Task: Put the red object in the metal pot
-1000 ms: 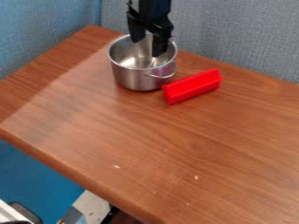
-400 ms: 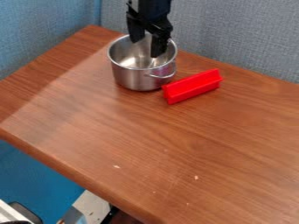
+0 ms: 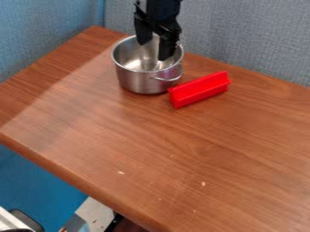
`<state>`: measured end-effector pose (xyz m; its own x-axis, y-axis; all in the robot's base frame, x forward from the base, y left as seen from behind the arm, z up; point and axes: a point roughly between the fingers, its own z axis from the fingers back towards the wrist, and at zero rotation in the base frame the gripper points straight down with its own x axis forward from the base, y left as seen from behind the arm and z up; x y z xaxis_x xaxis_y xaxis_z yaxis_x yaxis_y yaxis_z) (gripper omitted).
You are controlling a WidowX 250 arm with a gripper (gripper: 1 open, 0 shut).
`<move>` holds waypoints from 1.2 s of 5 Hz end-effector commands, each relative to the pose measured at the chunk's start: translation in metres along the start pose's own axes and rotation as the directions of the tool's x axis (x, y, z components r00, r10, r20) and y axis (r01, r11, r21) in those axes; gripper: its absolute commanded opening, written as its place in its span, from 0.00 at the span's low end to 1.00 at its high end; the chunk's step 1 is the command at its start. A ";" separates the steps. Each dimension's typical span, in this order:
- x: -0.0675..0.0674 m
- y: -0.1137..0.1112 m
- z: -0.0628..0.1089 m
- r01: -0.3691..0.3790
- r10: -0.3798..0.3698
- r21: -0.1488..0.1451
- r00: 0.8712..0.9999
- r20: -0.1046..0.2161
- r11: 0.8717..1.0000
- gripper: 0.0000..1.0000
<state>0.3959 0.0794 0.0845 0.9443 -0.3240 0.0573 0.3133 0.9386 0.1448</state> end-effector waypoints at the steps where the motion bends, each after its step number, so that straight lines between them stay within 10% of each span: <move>1: 0.006 0.000 0.021 0.024 -0.026 0.040 0.999 0.042 0.999 1.00; 5: 0.006 -0.001 0.030 0.060 -0.062 0.046 0.997 0.049 0.997 1.00; 6: 0.014 -0.023 0.042 0.169 -0.172 0.042 0.978 0.117 0.985 1.00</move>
<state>0.3977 0.0463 0.0912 0.8688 -0.4883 0.0818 0.4742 0.8682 0.1459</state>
